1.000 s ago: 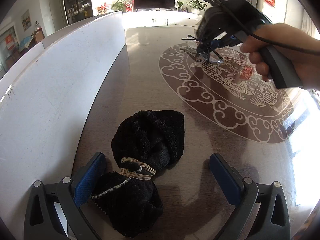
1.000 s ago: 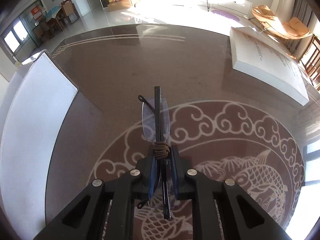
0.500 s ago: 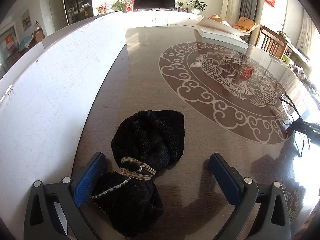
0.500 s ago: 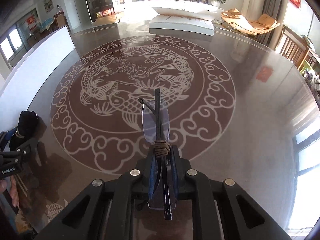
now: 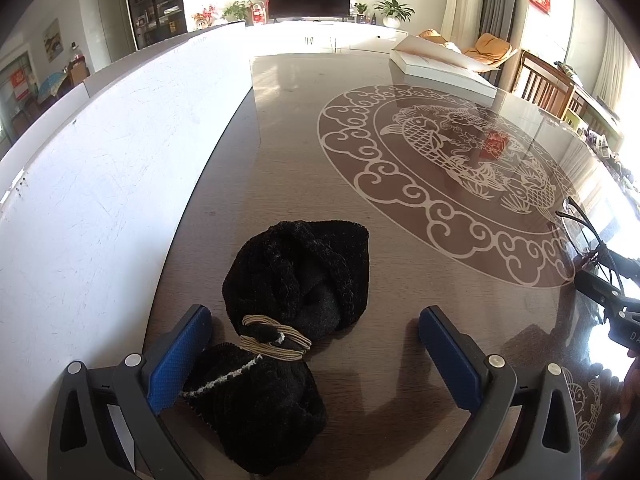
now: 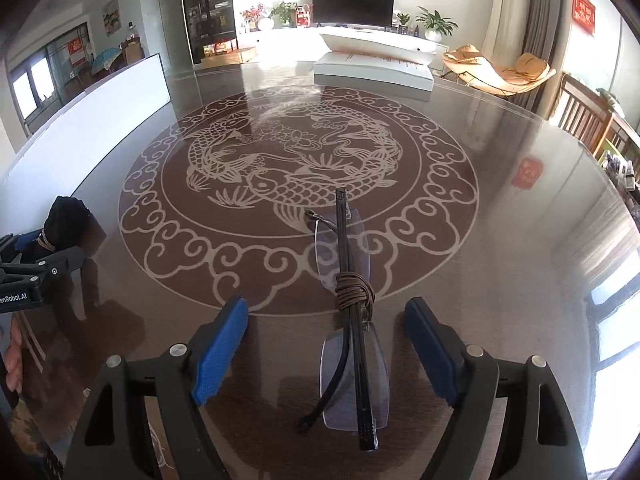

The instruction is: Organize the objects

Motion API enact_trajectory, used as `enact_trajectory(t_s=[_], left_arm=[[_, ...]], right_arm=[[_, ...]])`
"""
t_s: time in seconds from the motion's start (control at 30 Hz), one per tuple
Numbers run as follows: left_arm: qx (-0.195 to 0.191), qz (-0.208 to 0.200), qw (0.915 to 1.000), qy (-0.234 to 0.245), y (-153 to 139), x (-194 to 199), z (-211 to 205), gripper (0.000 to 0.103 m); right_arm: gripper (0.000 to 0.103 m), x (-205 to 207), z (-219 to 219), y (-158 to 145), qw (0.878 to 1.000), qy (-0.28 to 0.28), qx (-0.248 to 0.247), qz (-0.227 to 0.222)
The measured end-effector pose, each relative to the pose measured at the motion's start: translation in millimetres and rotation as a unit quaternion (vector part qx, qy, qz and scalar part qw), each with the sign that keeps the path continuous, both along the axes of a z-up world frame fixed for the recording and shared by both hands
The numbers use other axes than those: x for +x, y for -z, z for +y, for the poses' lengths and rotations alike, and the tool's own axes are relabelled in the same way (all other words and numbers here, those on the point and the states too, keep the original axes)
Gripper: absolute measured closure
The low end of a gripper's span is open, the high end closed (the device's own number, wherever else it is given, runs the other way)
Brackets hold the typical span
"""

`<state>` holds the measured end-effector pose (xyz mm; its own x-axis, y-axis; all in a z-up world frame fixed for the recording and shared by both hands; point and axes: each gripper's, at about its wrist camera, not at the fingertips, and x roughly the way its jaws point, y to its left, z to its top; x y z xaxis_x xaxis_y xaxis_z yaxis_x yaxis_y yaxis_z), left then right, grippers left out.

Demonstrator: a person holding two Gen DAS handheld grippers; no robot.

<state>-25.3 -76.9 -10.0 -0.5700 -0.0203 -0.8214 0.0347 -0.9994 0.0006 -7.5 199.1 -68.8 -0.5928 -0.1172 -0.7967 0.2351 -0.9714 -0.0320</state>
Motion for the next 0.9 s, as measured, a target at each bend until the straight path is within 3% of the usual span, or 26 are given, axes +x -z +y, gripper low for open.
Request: enact_trajectory(t_s=[0.27, 0.9], left_arm=[[0.0, 0.0, 1.0, 0.0, -0.1, 0.2, -0.1, 0.0], [0.0, 0.0, 1.0, 0.0, 0.6, -0.5, -0.5, 0.0]], right_arm=[[0.012, -2.8, 3.3, 5.5, 1.0, 0.009, -0.01, -0.012], [0.004, -5.5, 3.2, 7.4, 1.0, 0.008, -0.008, -0.018]])
